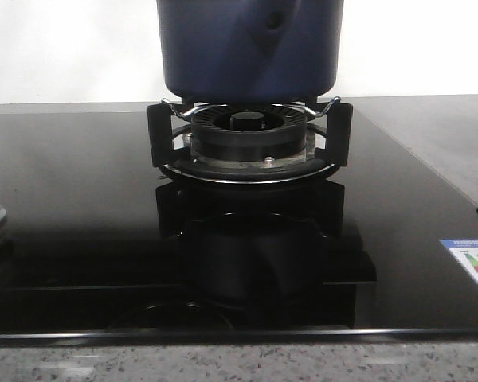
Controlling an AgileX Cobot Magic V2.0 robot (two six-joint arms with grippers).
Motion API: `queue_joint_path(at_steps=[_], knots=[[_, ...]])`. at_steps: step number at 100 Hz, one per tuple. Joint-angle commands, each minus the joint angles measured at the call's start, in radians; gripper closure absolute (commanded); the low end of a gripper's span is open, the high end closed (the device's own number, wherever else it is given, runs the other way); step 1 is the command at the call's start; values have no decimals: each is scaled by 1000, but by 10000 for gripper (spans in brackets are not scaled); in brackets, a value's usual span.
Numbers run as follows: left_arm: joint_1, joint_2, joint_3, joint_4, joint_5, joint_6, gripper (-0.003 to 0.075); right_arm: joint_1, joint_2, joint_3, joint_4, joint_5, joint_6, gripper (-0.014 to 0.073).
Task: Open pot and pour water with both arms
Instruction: 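Lift the cup with the right gripper and carry it toward the pot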
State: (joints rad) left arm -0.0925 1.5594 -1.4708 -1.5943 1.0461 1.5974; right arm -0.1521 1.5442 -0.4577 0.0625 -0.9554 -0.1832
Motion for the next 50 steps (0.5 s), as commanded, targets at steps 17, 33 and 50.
queue_joint_path(at_steps=[17,33,50], knots=[[0,-51,-41,-105,17,-6,468,-1,-179,-17,-112,-30,-4,314],[0,-51,-41,-105,17,-6,468,51,-265,-17,-135,31,-4,314],[0,-51,-41,-66,17,-6,468,120,-347,-41,-151,154,-1,314]])
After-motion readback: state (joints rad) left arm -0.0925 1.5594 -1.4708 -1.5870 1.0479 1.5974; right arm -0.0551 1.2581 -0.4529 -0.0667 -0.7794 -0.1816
